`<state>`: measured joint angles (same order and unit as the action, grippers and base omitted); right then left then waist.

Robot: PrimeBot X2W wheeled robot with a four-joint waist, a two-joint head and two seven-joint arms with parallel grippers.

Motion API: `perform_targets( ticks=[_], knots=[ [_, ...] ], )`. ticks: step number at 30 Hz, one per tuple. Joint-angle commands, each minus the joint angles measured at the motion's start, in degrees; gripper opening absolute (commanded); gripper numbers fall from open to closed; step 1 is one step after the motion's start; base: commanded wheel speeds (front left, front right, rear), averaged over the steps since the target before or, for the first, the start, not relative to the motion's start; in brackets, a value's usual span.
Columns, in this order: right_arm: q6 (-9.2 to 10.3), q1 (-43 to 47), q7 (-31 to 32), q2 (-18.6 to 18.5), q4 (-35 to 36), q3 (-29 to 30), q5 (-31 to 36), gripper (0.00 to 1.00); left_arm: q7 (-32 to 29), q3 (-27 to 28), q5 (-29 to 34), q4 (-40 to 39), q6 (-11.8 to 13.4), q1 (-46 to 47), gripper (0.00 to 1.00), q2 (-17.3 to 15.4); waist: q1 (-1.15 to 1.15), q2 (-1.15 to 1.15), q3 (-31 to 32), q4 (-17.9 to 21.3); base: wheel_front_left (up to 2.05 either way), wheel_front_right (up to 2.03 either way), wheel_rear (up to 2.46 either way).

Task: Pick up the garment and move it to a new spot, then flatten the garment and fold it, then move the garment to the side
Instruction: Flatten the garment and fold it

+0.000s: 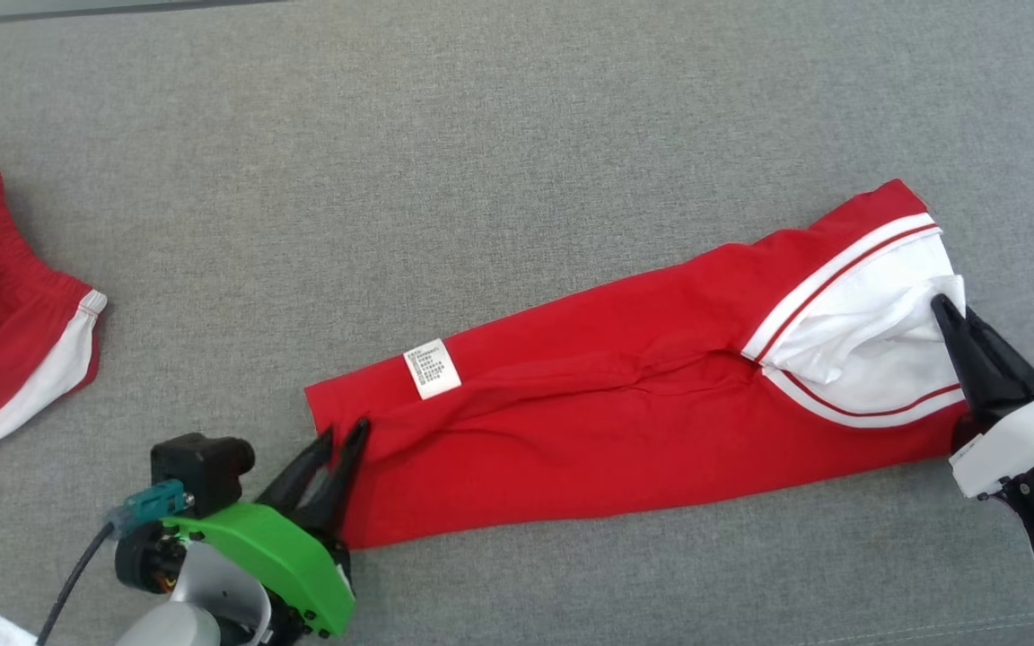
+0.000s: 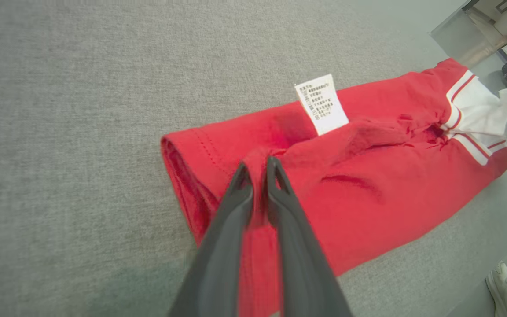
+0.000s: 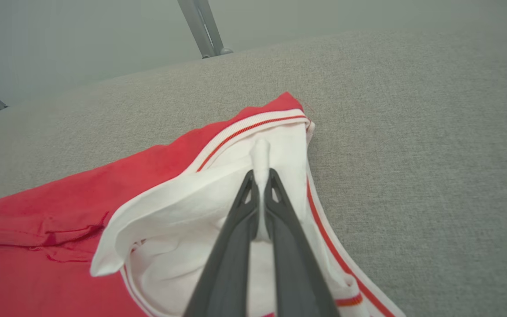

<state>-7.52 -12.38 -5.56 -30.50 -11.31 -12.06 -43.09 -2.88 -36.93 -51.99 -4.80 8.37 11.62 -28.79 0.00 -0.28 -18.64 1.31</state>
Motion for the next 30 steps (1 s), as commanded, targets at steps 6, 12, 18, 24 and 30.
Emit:
perform_targets(
  ticks=[6, 12, 18, 24, 30],
  knots=[
    [0.06, -0.1, 4.5, -0.5, 3.8, 5.6, 2.5, 1.00, 5.7, 3.2, 3.3, 1.4, 4.4, -4.0, 1.00, -2.3, 0.00, 0.28, 1.4, 0.7, 0.00, 0.00, 0.00],
    [0.05, -5.5, 12.7, 0.6, 2.9, 7.7, 8.7, 1.00, 16.4, 8.0, 7.8, 2.1, 7.9, -6.3, 1.00, -1.0, 0.00, 0.28, 1.3, -0.4, 0.00, 0.00, 0.00],
    [0.06, -8.6, 16.6, 2.8, -6.1, 6.4, 15.0, 1.00, 17.9, 8.0, 11.0, 6.0, 5.8, -4.3, 1.00, 3.3, 0.00, 0.28, 0.9, -2.8, 0.00, 0.00, 0.00],
    [0.06, -9.2, 16.9, 4.0, -13.9, 5.5, 17.2, 1.00, 18.1, 10.8, 13.3, 9.0, 2.9, -5.3, 1.00, 8.4, 0.00, 0.28, 0.4, -4.3, 0.00, 0.00, 0.00],
    [0.06, -9.4, 19.5, 5.5, -19.9, 1.5, 14.0, 1.00, 18.1, 14.1, 17.2, 11.2, -0.9, -5.9, 1.00, 11.6, 0.00, 0.28, 0.5, -4.4, 0.00, 0.00, 0.00]
  ],
)
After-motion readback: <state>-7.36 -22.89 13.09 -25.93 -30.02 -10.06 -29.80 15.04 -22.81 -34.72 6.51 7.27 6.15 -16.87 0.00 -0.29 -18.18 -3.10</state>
